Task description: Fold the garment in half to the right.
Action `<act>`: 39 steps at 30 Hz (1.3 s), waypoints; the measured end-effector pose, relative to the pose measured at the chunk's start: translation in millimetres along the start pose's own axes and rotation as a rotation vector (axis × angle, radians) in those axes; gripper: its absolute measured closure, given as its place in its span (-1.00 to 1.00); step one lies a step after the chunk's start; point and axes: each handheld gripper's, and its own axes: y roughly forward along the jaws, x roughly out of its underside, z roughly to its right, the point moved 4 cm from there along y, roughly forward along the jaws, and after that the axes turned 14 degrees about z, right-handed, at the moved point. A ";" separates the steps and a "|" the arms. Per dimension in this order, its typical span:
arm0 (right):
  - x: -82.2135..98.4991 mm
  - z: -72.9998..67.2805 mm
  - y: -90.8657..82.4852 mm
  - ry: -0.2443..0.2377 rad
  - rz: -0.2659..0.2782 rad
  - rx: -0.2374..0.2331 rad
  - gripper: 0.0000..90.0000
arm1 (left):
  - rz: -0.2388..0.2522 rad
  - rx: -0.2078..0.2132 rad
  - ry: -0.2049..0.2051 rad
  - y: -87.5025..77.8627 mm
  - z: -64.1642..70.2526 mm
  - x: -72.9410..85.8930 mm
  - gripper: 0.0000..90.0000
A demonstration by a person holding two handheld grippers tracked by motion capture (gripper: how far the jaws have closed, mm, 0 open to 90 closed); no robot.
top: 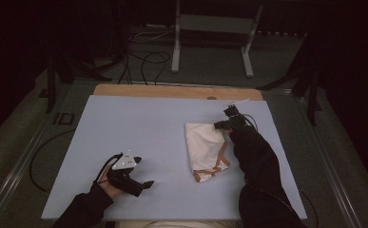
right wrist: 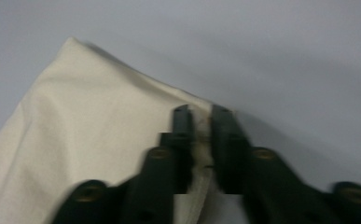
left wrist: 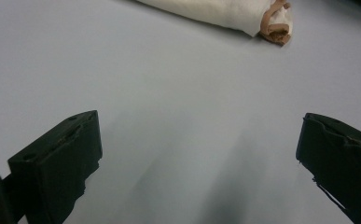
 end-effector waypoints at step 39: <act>-0.9 6.0 -4.4 -0.034 0.046 0.112 0.13 | 0.025 -0.045 0.029 -10.9 -7.0 -2.5 -0.99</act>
